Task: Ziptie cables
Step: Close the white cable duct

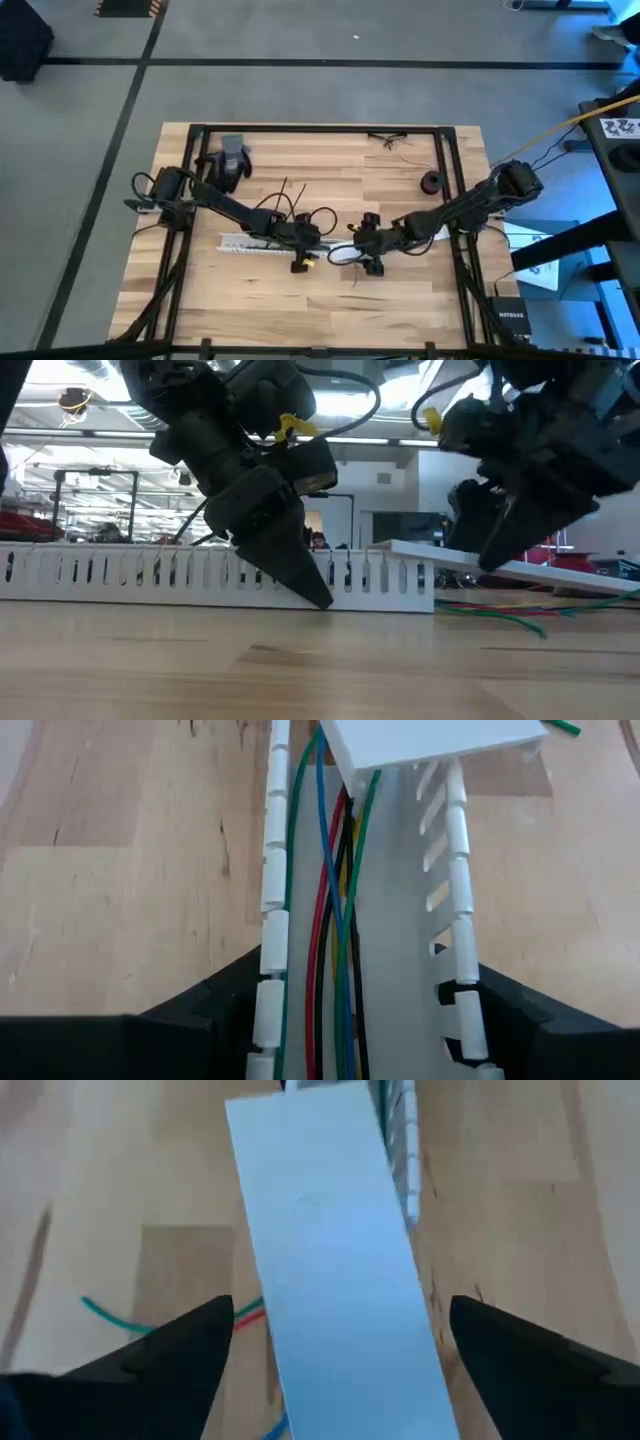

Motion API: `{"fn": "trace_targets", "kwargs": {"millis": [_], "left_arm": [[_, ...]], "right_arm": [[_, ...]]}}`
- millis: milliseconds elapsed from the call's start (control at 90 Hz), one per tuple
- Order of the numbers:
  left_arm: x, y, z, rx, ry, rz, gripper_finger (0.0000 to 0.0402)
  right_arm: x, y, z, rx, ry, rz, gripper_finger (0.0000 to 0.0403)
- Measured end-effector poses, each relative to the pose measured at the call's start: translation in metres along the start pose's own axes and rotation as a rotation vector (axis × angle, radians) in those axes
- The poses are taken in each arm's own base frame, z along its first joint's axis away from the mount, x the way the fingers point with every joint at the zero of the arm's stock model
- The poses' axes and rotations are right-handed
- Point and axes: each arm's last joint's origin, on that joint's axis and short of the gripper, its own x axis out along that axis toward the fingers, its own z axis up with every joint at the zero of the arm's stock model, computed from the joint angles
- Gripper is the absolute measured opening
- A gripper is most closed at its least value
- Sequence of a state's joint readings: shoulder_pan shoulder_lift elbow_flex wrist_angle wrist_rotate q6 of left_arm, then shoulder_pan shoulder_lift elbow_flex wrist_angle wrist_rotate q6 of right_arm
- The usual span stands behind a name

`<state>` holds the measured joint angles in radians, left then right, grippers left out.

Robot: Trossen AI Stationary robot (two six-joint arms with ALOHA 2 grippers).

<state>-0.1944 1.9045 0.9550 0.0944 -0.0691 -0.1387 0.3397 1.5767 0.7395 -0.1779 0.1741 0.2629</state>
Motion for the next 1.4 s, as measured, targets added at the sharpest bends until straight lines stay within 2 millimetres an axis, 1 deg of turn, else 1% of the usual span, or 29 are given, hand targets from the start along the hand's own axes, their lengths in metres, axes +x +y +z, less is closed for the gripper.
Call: {"fn": "trace_targets", "kwargs": {"millis": [133,211,322,467,500,811,922,1033,1144,1400], "left_arm": [[0.0,0.0,0.0,0.0,0.0,0.001,0.0235],[0.0,0.0,0.0,0.0,0.0,0.001,0.0235],[0.0,0.0,0.0,0.0,0.0,0.001,0.0235],[0.0,0.0,0.0,0.0,-0.001,0.002,0.0235],[0.0,0.0,0.0,0.0,0.0,0.002,0.0235],[0.0,0.0,0.0,0.0,-0.001,0.003,0.0235],[0.0,0.0,0.0,0.0,-0.001,0.004,0.0235],[0.0,0.0,0.0,0.0,-0.003,0.004,0.0235],[0.0,0.0,0.0,0.0,-0.004,0.004,0.0235],[0.0,0.0,0.001,-0.001,-0.006,0.004,0.0235]], "right_arm": [[0.005,0.0,-0.002,-0.009,0.011,-0.003,0.0357],[0.005,0.001,0.0,-0.005,-0.007,0.003,0.034],[0.005,0.002,0.003,-0.001,-0.033,0.015,0.0297],[0.005,0.002,0.003,-0.011,-0.032,0.01,0.0227],[0.004,0.002,0.003,-0.011,-0.033,0.009,0.0218],[-0.015,0.003,0.024,0.016,0.045,-0.05,0.0218],[-0.017,0.003,0.026,0.077,0.052,-0.054,0.0221],[-0.02,0.004,0.032,0.131,0.031,-0.046,0.022],[-0.015,0.006,0.032,0.146,0.045,-0.002,0.022],[-0.004,0.007,0.027,0.161,0.083,-0.029,0.0219]]}}
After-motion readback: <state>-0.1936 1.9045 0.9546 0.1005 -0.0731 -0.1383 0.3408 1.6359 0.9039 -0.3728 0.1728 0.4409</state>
